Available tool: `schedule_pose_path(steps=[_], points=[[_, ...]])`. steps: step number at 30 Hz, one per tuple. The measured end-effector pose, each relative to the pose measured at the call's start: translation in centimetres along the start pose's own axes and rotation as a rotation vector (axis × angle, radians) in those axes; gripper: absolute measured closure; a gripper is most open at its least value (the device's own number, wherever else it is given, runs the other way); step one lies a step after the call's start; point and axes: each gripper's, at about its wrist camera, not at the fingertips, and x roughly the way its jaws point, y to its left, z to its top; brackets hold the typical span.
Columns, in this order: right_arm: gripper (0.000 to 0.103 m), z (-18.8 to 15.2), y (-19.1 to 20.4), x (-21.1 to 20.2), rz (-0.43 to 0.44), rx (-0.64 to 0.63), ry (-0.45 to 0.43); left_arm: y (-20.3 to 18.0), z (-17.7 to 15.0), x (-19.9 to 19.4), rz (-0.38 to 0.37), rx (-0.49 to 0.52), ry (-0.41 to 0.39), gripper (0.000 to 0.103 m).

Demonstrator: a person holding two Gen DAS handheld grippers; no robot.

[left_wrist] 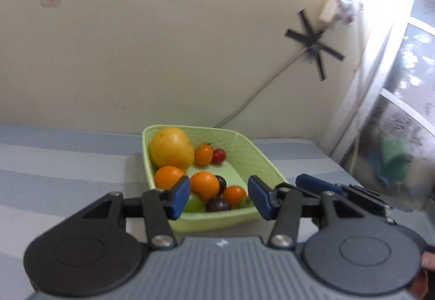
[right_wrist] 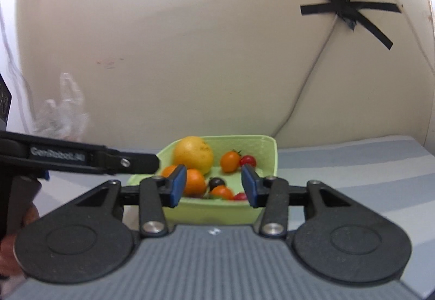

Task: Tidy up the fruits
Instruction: 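Grasp an orange cherry tomato with the left tool while the right tool grasps a tangerine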

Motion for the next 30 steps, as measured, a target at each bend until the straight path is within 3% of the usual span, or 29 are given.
schedule_pose_path(steps=[3, 9, 15, 20, 23, 25, 27, 30], points=[[0.056, -1.3, 0.2, -2.2, 0.027, -0.001, 0.021, 0.1, -2.2, -3.2, -0.015, 0.012, -0.021, 0.046], [0.057, -4.1, 1.3, -3.8, 0.052, -0.032, 0.11, 1.5, -6.5, -4.7, 0.007, 0.041, 0.047, 0.044], [0.057, -4.5, 4.5, -2.7, 0.075, -0.235, 0.145, 1.3, -7.6, -3.0, -0.023, 0.099, 0.105, 0.044], [0.057, -4.5, 6.4, -0.9, 0.08, -0.437, 0.151, 1.6, -7.4, -2.0, -0.052, 0.053, 0.109, 0.044], [0.057, -4.6, 6.5, 0.5, 0.08, -0.478, 0.177, 2.0, -7.6, -1.6, -0.061, 0.035, 0.118, 0.052], [0.057, -4.9, 6.6, 0.6, 0.077, -0.52, 0.172, 2.2, -7.7, -1.7, -0.071, 0.024, 0.115, 0.064], [0.065, -5.2, 7.1, 0.4, 0.055, -0.574, 0.163, 2.4, -7.8, -1.8, -0.075, 0.014, 0.113, 0.064], [0.065, -5.1, 7.1, -1.2, 0.074, -0.545, 0.136, 2.4, -8.2, -3.2, -0.083, -0.007, 0.098, 0.064]])
